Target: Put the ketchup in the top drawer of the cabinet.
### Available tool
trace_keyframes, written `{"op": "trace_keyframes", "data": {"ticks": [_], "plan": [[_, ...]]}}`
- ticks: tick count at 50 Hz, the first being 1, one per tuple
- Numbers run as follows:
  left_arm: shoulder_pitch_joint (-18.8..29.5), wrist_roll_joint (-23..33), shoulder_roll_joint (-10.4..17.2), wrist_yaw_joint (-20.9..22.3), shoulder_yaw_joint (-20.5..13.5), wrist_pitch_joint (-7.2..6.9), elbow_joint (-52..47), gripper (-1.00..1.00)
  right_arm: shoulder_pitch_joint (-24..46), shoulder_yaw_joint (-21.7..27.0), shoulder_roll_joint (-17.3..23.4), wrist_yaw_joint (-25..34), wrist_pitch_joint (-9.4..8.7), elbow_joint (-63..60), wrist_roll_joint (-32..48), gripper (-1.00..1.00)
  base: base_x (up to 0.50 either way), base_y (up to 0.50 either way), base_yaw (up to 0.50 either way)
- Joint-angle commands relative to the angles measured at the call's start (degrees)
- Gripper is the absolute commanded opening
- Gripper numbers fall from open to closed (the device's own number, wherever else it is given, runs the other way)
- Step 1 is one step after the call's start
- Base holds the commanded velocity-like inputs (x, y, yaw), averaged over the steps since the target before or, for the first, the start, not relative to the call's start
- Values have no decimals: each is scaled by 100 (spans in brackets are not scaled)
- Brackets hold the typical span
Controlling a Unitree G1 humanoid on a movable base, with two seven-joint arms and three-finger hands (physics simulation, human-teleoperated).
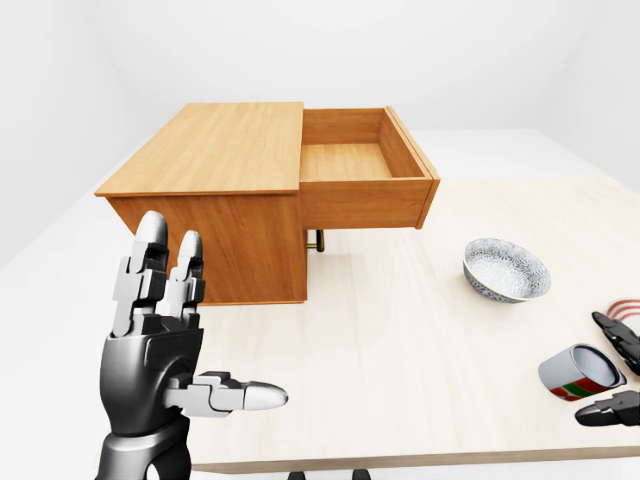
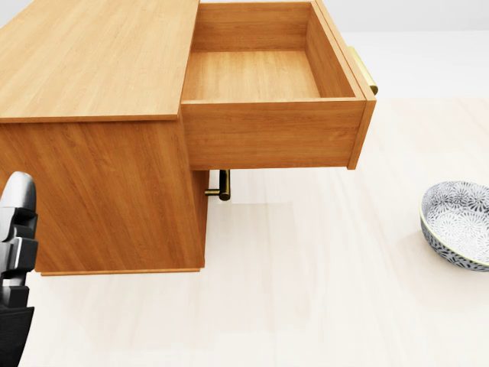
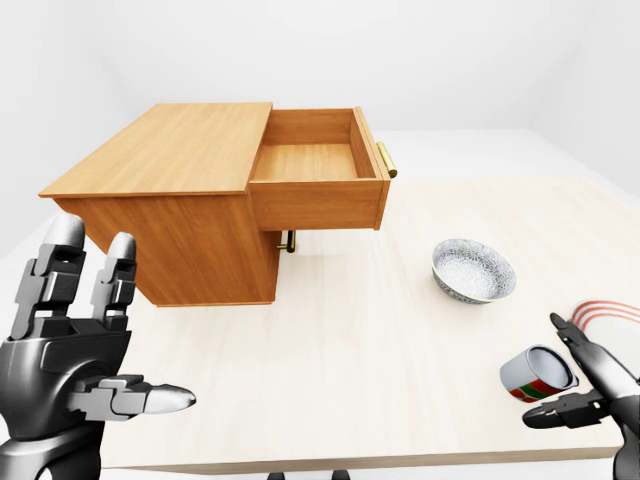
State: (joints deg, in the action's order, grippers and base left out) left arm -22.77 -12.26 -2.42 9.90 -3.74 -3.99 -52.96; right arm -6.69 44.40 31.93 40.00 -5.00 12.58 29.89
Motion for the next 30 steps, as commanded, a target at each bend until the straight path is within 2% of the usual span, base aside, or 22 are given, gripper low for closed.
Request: {"op": "trace_keyframes", "data": {"ticks": [1, 20, 21, 23, 24, 30], "plan": [[1, 7, 7, -12, 11, 22, 21, 100, 56, -177, 53, 0, 0, 104, 237, 100, 0, 0, 0], [43, 6, 3, -38, -25, -29, -7, 100, -61, -273, -39, 0, 0, 371, 373, 100, 0, 0, 0], [45, 10, 2, -37, -22, -32, 0, 100, -48, -269, -28, 0, 0, 387, 360, 85, 0, 0, 0], [39, 20, 0, -35, -15, -20, -2, 100, -54, -291, -38, 0, 0, 384, 349, 27, 0, 0, 0], [51, 22, 1, -39, -17, -26, 8, 100, -51, -288, -42, 0, 0, 365, 340, -100, 0, 0, 0], [71, 36, -1, -51, -31, -39, 16, 100, -45, -322, -53, 0, 0, 364, 325, -100, 0, 0, 0]]}}
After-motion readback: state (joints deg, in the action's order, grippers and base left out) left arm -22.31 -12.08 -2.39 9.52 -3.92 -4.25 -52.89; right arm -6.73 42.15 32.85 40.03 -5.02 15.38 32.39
